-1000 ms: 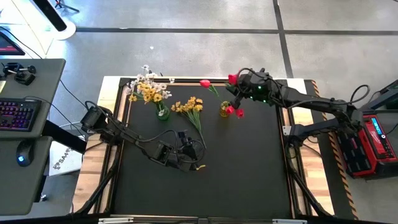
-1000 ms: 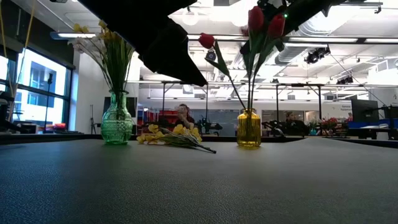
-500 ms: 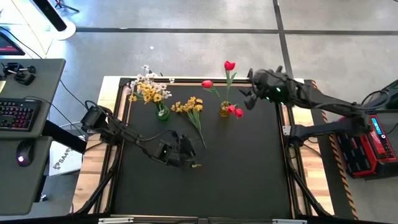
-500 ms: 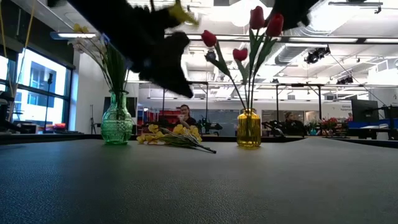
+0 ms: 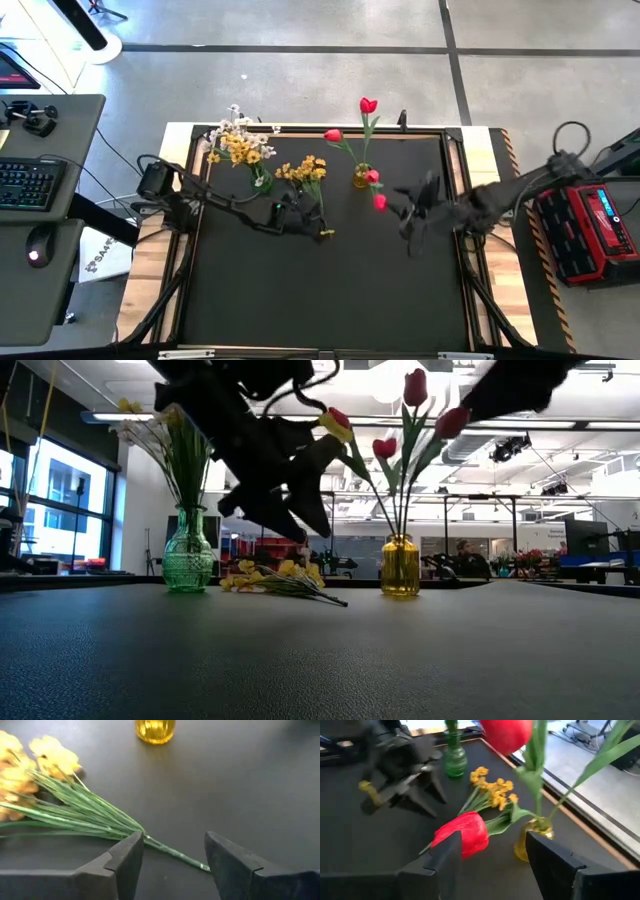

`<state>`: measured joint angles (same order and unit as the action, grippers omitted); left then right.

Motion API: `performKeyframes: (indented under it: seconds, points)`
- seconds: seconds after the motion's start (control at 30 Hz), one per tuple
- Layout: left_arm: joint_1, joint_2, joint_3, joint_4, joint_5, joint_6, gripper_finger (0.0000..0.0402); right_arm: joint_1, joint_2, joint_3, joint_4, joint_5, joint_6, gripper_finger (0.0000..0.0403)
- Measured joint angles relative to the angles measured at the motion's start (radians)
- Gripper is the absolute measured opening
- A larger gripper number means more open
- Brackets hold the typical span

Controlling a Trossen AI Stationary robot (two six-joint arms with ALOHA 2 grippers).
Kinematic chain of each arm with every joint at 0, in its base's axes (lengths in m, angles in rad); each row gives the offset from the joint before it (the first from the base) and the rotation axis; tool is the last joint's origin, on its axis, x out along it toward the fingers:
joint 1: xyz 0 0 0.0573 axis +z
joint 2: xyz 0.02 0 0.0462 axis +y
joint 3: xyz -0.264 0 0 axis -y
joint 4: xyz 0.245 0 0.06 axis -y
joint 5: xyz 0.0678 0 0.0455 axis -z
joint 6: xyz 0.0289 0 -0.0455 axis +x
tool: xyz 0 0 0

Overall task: Sort flowers into vase by color
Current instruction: Put the yellow flowers into the green vase

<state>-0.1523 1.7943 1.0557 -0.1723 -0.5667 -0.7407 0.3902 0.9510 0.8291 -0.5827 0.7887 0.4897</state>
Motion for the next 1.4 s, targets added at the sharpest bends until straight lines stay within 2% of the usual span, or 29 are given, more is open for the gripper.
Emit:
performKeyframes:
  seconds: [0.17,0.3,0.43,0.63,0.83,1.4]
  points:
    - [0.037,0.000,0.000,-0.020,0.100,-0.045,0.0245,0.139,0.049,-0.122,0.163,0.117,0.063,0.0195]
    - [0.057,0.000,0.000,-0.056,0.120,-0.122,0.0275,0.203,0.091,-0.210,0.319,0.180,0.072,0.0193]
    - [0.080,0.000,0.000,-0.114,0.113,-0.189,0.0281,0.244,0.121,-0.269,0.435,0.208,0.071,0.0193]
    - [0.094,0.001,0.000,-0.059,0.089,-0.151,0.0282,0.265,0.128,-0.277,0.451,0.284,0.047,0.0193]
    - [0.093,0.001,0.000,-0.019,0.090,-0.104,0.0282,0.193,0.106,-0.206,0.448,0.359,0.002,0.0192]
    - [0.085,0.001,0.000,-0.014,0.105,-0.059,0.0282,-0.028,0.073,-0.056,0.421,0.260,-0.237,0.0193]
